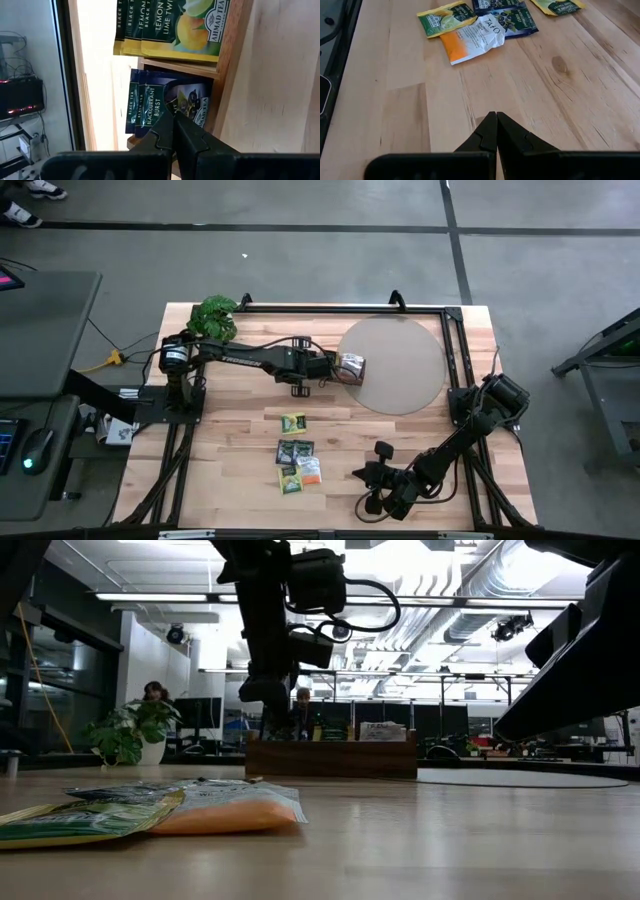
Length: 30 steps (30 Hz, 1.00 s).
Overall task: Pick & Place Tea
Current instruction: Put the violet tea bag into the left section of the wooden organizer, then put the yellow tea bag into the middle section of the wooden organizer
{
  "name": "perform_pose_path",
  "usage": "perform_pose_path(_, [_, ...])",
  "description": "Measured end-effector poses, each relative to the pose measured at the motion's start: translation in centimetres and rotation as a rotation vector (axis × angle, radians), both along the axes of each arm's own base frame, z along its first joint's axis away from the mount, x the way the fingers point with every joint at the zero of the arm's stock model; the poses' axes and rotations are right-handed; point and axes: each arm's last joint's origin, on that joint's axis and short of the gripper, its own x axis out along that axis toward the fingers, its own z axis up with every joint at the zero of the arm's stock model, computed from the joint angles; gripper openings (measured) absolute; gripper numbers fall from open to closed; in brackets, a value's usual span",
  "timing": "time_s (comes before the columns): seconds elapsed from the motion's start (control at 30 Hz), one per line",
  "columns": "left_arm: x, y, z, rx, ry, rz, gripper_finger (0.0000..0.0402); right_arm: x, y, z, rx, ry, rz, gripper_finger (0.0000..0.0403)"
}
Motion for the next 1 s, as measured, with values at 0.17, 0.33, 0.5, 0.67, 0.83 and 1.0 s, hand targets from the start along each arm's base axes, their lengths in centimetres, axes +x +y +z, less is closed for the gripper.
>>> perform_pose_path(0.17, [0.0,0.0,0.0,0.0,0.0,-0.001,0.0021,0.0,0.0,0.0,0.001,0.0,0.001,0.0001])
perform_pose_path(0.33, [0.0,-0.1,0.0,0.008,0.001,0.001,0.0086,0.0,0.0,0.0,0.009,0.009,0.01,0.0001])
perform_pose_path(0.5, [0.0,-0.1,0.0,0.007,-0.003,0.008,0.0147,0.0,0.0,0.0,0.009,0.009,0.01,0.0001])
perform_pose_path(0.67, [0.0,0.0,0.1,0.029,-0.008,0.024,0.0181,0.0,0.0,0.0,0.01,0.009,0.011,0.0001])
perform_pose_path(0.83, [-0.1,0.2,0.3,0.141,-0.011,0.076,0.019,0.0,0.0,0.0,0.009,0.009,0.01,0.0001])
perform_pose_path(1.0, [-0.9,0.3,1.8,0.185,-0.061,0.146,0.0191,0.0,0.0,0.0,0.008,0.01,0.01,0.0001])
